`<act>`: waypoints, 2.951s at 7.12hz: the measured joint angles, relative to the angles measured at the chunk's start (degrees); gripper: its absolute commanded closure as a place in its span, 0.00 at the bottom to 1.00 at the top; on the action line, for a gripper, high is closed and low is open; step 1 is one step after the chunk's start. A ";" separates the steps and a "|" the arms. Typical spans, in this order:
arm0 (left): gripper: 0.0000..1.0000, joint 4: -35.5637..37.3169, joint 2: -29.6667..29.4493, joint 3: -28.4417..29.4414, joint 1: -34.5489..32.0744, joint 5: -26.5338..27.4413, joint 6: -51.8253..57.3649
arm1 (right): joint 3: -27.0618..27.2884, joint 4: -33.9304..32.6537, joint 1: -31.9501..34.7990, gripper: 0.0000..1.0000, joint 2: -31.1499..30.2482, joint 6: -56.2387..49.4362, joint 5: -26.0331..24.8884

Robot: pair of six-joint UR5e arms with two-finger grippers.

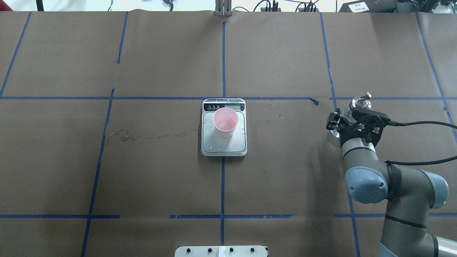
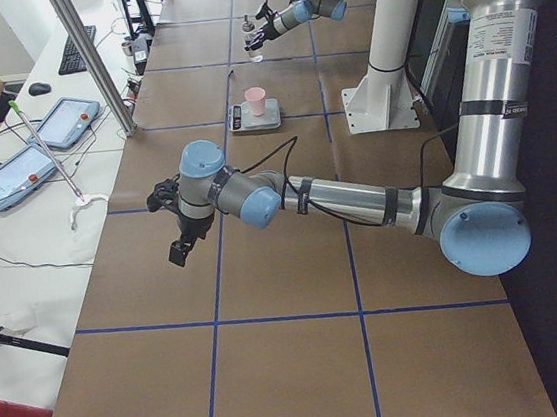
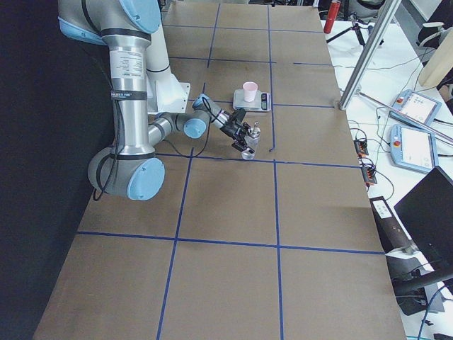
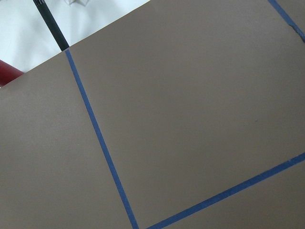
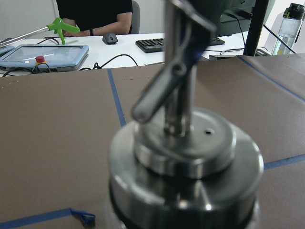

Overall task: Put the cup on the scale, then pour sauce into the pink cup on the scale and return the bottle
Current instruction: 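Lower the bottle to its original spot with the right gripper, then open the right gripper and withdraw it from the bottle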

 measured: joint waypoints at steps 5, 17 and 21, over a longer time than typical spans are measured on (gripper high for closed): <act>0.00 0.00 -0.42 0.22 0.08 0.15 -0.02 | -1.06 0.07 -0.02 0.00 0.21 -0.73 0.49; 0.00 -0.07 -0.70 -0.11 0.02 0.04 -0.09 | 21.10 -8.89 4.86 0.00 -6.70 -15.30 38.45; 0.00 -0.16 -0.47 -0.04 0.00 -0.01 -0.07 | 28.49 -24.46 28.41 0.00 -6.15 -44.10 68.68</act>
